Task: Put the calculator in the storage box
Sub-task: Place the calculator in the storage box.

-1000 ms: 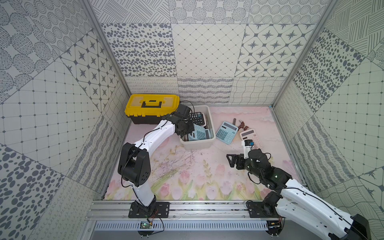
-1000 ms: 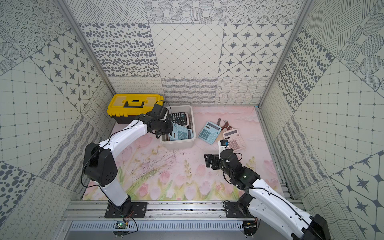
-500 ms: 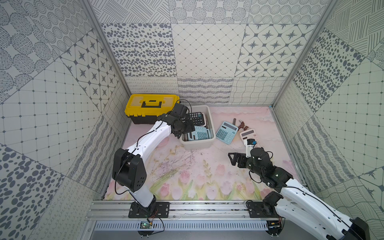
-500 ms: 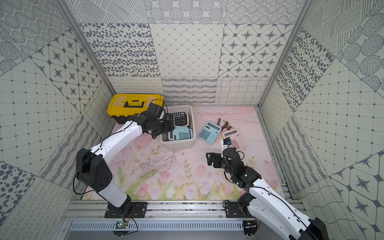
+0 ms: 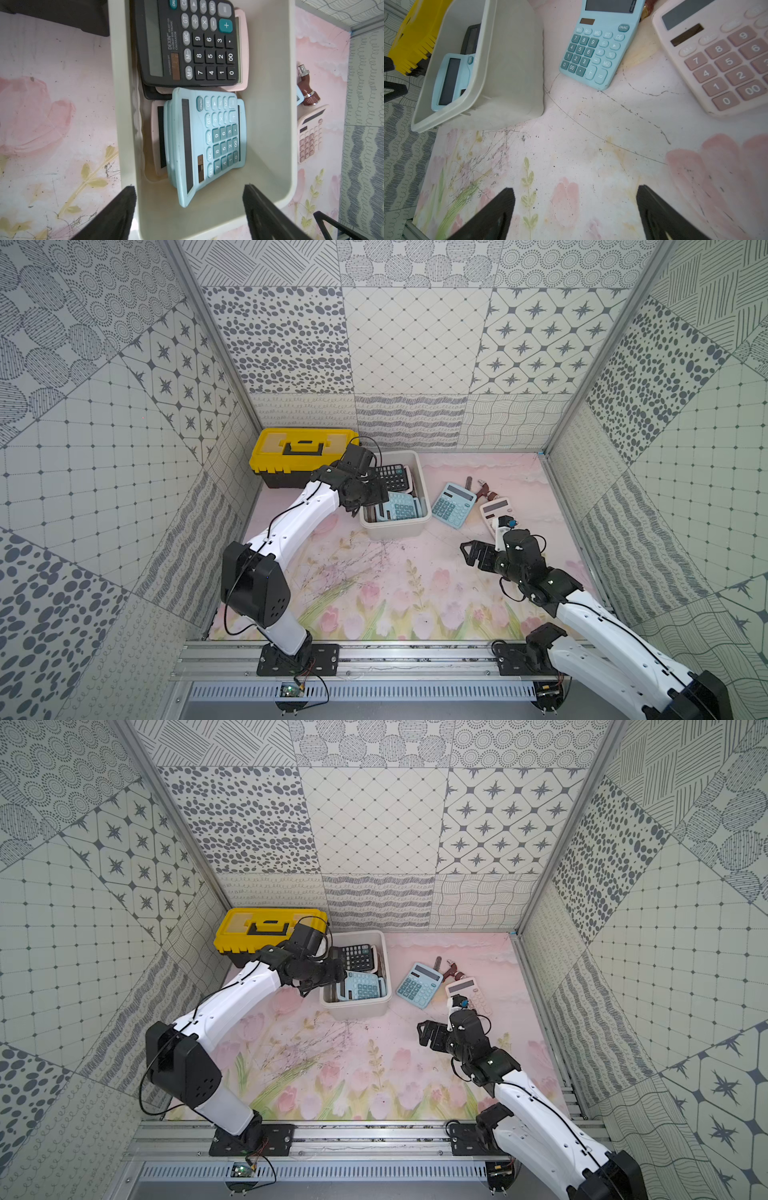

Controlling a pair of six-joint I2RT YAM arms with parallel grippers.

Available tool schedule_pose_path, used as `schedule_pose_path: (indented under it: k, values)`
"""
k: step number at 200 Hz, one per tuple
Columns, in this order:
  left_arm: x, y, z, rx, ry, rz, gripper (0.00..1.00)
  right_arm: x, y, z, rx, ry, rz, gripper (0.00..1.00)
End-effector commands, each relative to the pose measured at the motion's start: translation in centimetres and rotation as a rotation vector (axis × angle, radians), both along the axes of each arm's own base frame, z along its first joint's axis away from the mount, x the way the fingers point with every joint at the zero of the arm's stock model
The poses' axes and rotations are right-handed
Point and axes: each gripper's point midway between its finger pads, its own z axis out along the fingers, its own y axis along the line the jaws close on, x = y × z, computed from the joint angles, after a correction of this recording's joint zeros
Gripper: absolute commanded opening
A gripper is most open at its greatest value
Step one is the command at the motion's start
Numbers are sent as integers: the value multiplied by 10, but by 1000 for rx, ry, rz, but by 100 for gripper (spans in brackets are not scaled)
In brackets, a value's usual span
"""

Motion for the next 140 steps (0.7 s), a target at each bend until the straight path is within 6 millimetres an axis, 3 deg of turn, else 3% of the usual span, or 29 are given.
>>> schedule_pose_path:
  k: [1, 40, 63, 95, 140]
  values:
    - [6, -8, -22, 25, 68, -49, 73, 6, 4, 13, 43, -24, 1, 97]
    - [14, -11, -59, 57, 148, -39, 64, 5, 0, 7, 54, -5, -10, 97]
    - [13, -17, -72, 34, 184, -44, 44, 4, -2, 3, 58, 6, -17, 97]
    - [10, -25, -59, -10, 167, -52, 22, 3, -6, 0, 67, 12, -26, 97]
    - [1, -8, -34, 39, 143, -37, 7, 2, -10, -3, 75, 20, -36, 97]
